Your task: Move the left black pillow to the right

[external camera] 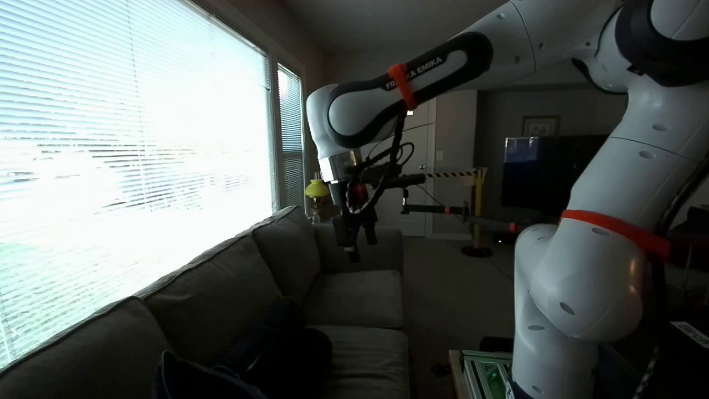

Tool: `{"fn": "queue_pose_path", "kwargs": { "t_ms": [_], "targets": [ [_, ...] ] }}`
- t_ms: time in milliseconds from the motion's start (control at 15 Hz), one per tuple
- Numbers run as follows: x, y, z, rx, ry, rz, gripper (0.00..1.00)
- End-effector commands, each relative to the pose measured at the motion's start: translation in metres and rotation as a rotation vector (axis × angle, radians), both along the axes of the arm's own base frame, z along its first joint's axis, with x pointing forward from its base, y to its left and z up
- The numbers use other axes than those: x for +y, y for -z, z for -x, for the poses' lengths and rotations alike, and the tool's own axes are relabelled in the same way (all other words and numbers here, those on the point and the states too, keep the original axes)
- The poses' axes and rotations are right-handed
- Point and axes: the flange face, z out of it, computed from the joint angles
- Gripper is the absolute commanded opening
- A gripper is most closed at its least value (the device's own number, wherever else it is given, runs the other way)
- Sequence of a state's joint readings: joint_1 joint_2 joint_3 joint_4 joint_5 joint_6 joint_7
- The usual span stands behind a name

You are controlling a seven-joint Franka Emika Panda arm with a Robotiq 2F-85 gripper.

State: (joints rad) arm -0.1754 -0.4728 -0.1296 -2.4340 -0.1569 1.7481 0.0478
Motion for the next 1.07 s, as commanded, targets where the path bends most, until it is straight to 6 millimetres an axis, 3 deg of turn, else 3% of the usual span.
{"fn": "queue_pose_path", "kwargs": {
  "t_ms": [0, 267, 467, 733, 1000],
  "targets": [
    [0.003, 0.001, -0.005, -0.011, -0.003, 0.008, 1.0],
    [0.009, 0.002, -0.011, -0.02, -0.012, 0.021, 1.0],
    [0.001, 0.008, -0.009, 0.052, 0.065, 0.163, 1.0],
    [0.005, 0.017, -0.017, 0.018, 0.116, 0.076, 1.0],
    [0.013, 0.025, -0.037, -0.125, 0.133, -0.02, 1.0]
  ]
}}
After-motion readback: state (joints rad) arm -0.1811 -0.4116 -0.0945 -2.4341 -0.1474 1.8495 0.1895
